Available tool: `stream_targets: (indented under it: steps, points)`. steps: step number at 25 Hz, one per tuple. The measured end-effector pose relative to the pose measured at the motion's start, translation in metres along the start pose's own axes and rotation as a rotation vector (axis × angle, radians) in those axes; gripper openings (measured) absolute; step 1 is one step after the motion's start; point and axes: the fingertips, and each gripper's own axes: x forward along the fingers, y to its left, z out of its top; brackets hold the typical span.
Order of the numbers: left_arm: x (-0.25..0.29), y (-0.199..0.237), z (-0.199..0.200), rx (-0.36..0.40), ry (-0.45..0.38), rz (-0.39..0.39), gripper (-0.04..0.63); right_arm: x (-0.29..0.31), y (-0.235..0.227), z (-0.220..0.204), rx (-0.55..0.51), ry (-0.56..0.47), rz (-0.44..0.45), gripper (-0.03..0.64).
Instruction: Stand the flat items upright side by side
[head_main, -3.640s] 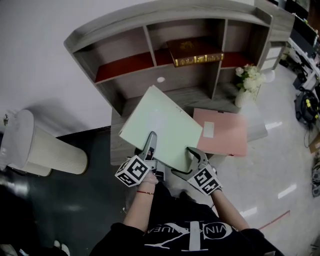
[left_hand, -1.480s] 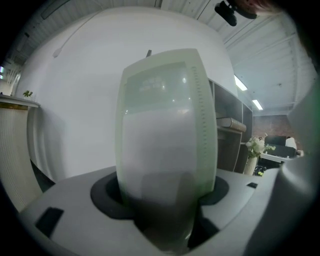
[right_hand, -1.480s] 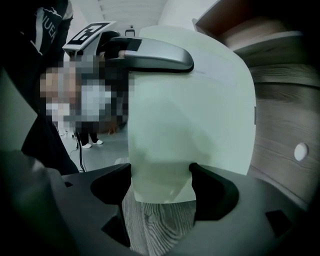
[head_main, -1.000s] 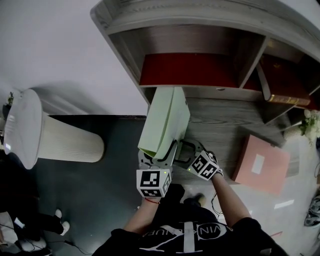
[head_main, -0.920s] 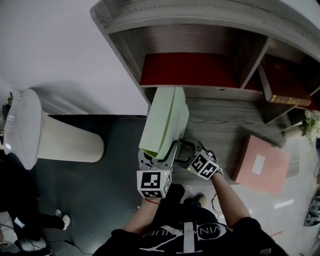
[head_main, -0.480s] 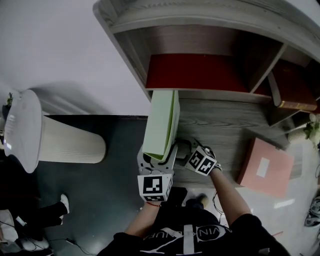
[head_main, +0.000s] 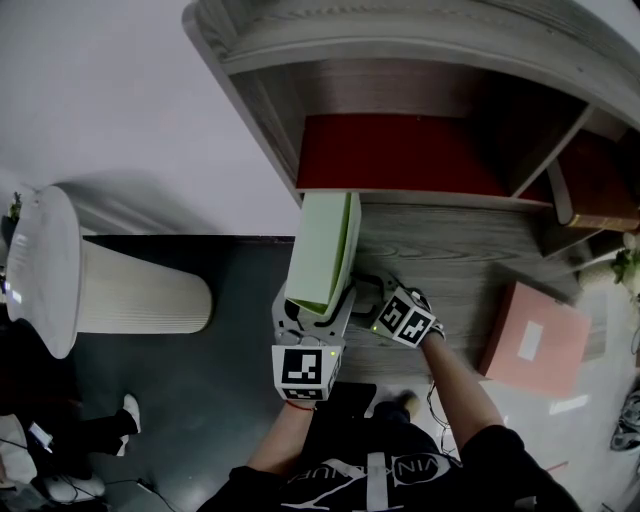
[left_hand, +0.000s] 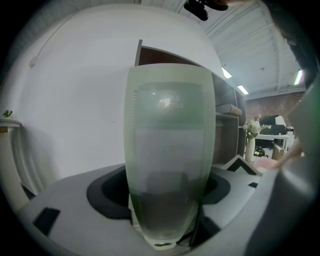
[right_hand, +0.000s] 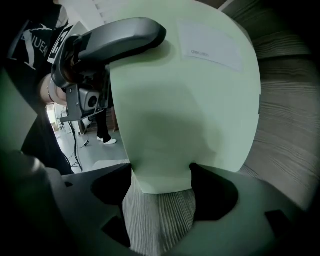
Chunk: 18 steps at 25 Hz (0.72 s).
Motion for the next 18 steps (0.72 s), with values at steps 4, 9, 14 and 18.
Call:
stream_targets:
  steps: [4, 9, 14, 18]
  points:
    - [0.005, 0.007, 0.001, -0.002, 0.002, 0.036, 0.336, 0.004, -0.008, 0.003, -0.01, 0.004, 0.007, 0.389]
    - [0.011, 0.01, 0.003, -0.019, 0.004, 0.089, 0.324, 0.005, -0.016, 0.004, -0.021, 0.007, 0.028, 0.396]
    - [0.014, 0.011, 0.004, -0.028, -0.014, 0.101, 0.324, 0.006, -0.023, 0.003, -0.028, 0.019, 0.041, 0.414]
    - [0.013, 0.009, 0.005, -0.024, -0.027, 0.081, 0.325, 0.004, -0.022, 0.002, 0.007, 0.019, 0.01, 0.417]
